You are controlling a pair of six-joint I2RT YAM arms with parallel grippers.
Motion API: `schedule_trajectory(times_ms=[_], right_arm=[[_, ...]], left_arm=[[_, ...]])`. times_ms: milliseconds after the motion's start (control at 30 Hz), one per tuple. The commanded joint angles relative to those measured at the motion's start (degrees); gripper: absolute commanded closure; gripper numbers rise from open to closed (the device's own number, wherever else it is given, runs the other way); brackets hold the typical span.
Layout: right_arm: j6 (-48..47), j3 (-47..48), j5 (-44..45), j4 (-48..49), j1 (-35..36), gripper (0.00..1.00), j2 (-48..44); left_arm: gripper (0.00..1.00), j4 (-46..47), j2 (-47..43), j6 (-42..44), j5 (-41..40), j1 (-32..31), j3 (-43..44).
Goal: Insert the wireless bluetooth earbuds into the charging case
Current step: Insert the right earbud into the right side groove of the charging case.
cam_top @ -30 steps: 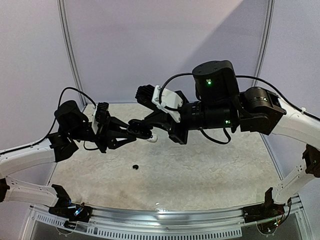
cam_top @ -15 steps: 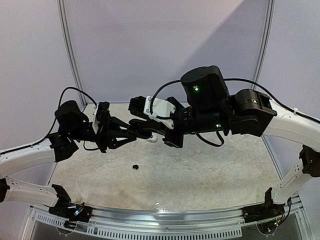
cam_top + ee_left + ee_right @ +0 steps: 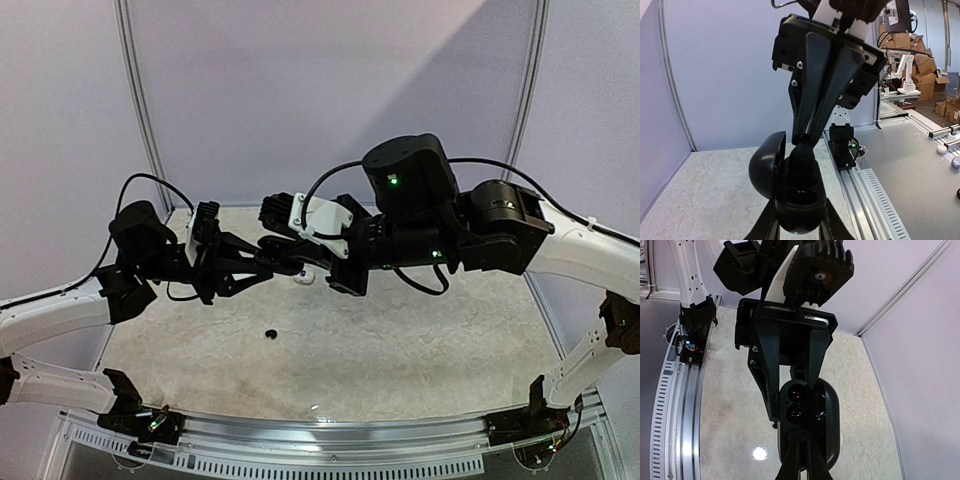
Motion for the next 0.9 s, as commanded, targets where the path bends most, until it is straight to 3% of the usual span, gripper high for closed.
schedule_trajectory(times_ms=[0,300,533,867], right_arm=[[1.8,-2.3,1.0,-2.0,0.4,1.0,-1.3],[2.0,-2.8,1.9,-1.3,0.4,1.0,-0.8],[2.3,-2.8,3.5,-0.8,0.4,0.82,0.0],[4.1,-2.7,4.2,1.6,0.4,0.69,-1.9]], left_arm=[[1.0,1.9,-1.1,0.4,-0.7,0.1,-0.2],[1.0,1.8,-1.3,0.4,-0.8,0.1,-0.2],[1.0,1.6,-1.8,0.4,-1.0,0.1,-0.5],[1.0,-0.5,-2.8,-1.1,-4.1,0.2,-1.5]])
